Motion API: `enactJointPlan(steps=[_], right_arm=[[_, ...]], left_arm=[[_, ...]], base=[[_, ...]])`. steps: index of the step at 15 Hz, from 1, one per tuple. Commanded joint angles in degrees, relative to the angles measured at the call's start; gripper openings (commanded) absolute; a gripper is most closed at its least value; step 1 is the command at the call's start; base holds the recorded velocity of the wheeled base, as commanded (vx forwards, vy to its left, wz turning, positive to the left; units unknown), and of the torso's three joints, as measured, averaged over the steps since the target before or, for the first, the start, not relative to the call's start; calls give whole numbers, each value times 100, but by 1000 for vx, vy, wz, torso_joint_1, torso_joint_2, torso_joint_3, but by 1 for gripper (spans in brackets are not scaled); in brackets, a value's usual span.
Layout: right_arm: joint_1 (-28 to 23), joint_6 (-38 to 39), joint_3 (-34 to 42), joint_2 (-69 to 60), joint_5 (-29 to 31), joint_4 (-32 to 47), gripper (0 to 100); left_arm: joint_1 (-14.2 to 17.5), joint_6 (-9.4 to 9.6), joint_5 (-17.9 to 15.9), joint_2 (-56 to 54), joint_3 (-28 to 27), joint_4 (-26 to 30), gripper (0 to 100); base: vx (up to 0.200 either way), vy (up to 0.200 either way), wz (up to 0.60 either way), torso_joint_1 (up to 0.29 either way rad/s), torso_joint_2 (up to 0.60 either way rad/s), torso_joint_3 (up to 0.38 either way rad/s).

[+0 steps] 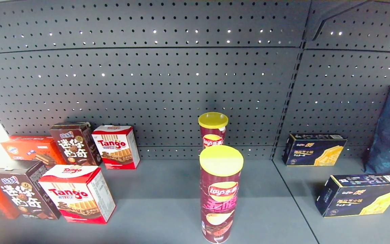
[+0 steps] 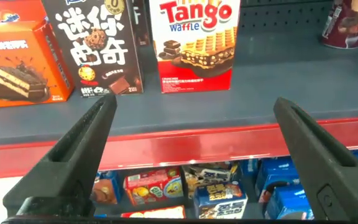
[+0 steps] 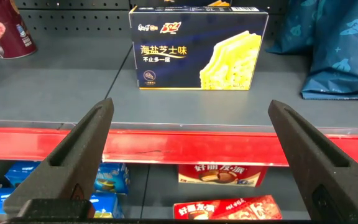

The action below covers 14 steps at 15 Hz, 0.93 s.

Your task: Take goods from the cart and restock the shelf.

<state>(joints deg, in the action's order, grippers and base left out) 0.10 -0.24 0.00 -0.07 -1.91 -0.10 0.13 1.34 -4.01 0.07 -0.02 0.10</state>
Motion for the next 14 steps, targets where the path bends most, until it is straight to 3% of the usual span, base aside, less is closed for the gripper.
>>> enactJointPlan(steps=[1,13,14], right_arm=[[-1,-2,0,7,-2,1,100],[-1,-11,0,7,-2,1,100],[-1,-11,0,7,-2,1,100]], left_arm=[[4,-11,6,-7,2,-1,100],[4,-2,6,-7,2,-1,100],[4,-2,-3,-7,2,-1,100]], base=[[0,0,0,0,0,0],[0,0,0,0,0,0],[-200,0,0,2,2,7]])
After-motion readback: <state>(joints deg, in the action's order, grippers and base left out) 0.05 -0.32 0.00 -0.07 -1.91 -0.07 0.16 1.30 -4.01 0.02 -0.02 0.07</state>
